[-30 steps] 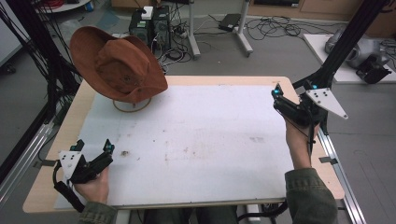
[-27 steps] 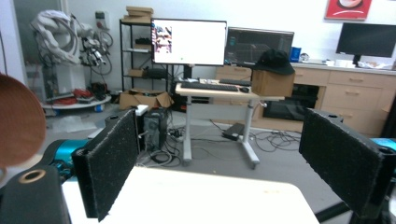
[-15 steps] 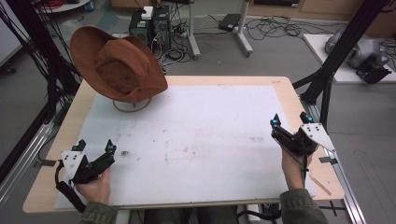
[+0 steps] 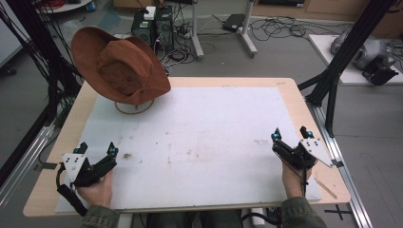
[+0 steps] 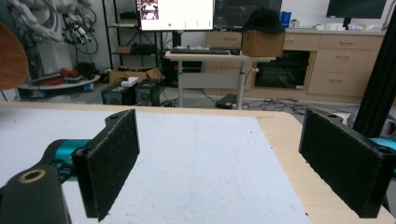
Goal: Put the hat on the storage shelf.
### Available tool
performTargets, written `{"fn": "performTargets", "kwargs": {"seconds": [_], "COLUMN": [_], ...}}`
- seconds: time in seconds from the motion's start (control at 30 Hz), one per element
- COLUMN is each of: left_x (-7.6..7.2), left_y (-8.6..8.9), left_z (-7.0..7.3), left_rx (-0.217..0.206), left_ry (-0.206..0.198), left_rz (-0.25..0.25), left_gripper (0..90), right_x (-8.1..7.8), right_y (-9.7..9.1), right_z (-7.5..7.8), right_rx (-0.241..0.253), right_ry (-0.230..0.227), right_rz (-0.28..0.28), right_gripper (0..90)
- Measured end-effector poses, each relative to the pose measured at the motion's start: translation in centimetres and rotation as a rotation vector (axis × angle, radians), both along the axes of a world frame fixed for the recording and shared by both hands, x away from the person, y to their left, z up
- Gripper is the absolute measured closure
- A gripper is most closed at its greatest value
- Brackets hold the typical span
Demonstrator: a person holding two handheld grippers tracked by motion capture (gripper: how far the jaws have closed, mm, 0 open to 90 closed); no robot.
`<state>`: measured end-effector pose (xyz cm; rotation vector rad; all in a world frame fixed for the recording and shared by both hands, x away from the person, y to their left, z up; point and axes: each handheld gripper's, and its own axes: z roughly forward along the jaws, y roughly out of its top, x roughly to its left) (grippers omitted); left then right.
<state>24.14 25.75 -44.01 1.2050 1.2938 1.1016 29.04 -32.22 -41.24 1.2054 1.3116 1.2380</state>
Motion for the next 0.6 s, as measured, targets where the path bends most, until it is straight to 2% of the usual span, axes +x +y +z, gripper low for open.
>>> {"fn": "performTargets", "kwargs": {"seconds": [0.27, 0.6], "left_x": [-0.01, 0.05], "left_y": [0.07, 0.46], "left_z": [-0.02, -0.19], "left_rx": [-0.003, -0.024], "left_ry": [0.005, 0.013], "left_rz": [-0.001, 0.006], "left_gripper": [10.6, 10.6], "right_x": [-0.25, -0.17], "right_y": [-0.15, -0.18], "right_z": [-0.07, -0.53], "right_rx": [0.014, 0.016], "right_ry": [-0.003, 0.017], "right_rz": [-0.007, -0.009], "right_gripper": [11.6, 11.6]}}
